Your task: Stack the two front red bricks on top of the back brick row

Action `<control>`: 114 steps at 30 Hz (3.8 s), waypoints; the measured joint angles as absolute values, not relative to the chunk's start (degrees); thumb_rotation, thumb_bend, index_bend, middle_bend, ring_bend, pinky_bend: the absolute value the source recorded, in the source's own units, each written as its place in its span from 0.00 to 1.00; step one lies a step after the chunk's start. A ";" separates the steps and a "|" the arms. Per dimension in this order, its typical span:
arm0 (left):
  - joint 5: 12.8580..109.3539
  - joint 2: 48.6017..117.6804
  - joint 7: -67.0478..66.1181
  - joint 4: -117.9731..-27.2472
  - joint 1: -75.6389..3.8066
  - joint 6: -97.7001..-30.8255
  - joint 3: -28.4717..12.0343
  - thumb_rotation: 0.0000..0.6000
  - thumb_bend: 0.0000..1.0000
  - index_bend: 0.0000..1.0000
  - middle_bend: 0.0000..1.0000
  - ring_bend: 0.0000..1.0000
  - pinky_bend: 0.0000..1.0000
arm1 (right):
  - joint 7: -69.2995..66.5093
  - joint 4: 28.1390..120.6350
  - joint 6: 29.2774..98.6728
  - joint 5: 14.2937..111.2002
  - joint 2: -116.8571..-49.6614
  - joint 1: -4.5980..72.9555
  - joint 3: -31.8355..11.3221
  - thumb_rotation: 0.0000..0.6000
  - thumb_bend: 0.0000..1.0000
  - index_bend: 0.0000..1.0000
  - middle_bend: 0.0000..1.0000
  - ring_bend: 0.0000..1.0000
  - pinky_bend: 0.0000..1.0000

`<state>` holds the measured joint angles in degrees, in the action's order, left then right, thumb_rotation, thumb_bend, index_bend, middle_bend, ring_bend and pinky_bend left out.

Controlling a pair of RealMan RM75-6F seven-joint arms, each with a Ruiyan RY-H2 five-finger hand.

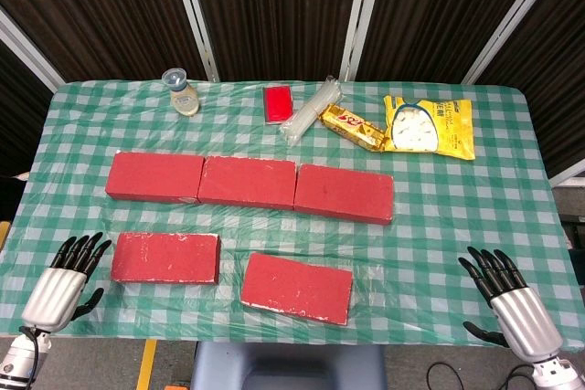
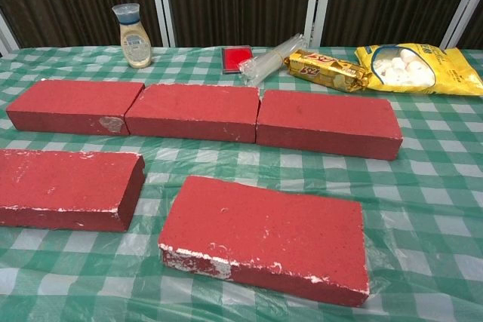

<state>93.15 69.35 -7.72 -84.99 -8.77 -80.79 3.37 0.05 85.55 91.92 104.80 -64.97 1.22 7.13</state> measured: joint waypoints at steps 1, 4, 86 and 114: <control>93.15 69.52 -7.80 -84.86 -8.86 -80.58 3.39 1.00 0.36 0.00 0.00 0.00 0.06 | 0.10 85.55 91.81 104.67 -64.98 1.23 7.07 1.00 0.06 0.00 0.00 0.00 0.00; 93.56 69.93 -7.34 -84.57 -9.21 -80.03 3.59 1.00 0.35 0.00 0.00 0.00 0.06 | 0.23 85.68 91.19 104.13 -64.97 1.33 6.90 1.00 0.06 0.00 0.00 0.00 0.00; 70.70 67.65 -11.06 -92.06 -34.25 -42.82 1.40 1.00 0.26 0.00 0.01 0.04 0.03 | 6.19 86.98 86.26 100.02 -67.30 2.10 5.52 1.00 0.06 0.00 0.00 0.00 0.00; 74.56 64.66 -10.59 -96.09 -33.98 -48.62 0.51 1.00 0.31 0.06 0.63 0.62 0.51 | 6.14 87.19 86.14 99.67 -67.10 2.02 5.49 1.00 0.06 0.00 0.00 0.00 0.00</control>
